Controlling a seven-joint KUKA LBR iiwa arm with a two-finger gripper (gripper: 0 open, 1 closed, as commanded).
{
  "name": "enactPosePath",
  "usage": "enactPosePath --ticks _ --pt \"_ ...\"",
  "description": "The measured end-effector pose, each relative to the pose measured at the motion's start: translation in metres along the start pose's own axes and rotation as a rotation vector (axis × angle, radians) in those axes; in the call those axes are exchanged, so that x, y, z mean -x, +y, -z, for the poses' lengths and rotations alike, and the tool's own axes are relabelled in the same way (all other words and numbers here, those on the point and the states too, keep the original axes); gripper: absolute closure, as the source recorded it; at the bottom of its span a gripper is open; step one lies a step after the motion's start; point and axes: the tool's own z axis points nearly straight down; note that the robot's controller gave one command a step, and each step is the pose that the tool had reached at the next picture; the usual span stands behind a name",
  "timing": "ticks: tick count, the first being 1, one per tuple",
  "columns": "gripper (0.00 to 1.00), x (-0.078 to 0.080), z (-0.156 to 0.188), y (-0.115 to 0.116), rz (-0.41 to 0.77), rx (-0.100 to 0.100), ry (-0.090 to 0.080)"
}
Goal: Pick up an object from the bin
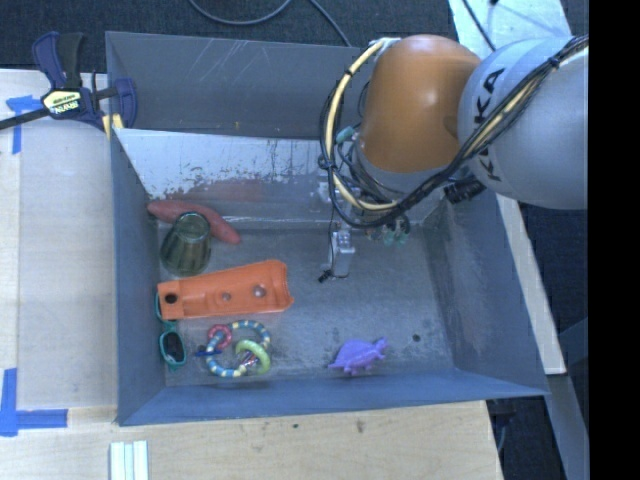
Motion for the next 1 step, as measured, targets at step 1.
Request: enactPosePath --ticks 1 --pt "0.00 0.0017 0.0050 -0.0003 -0.001 0.000 -0.009"
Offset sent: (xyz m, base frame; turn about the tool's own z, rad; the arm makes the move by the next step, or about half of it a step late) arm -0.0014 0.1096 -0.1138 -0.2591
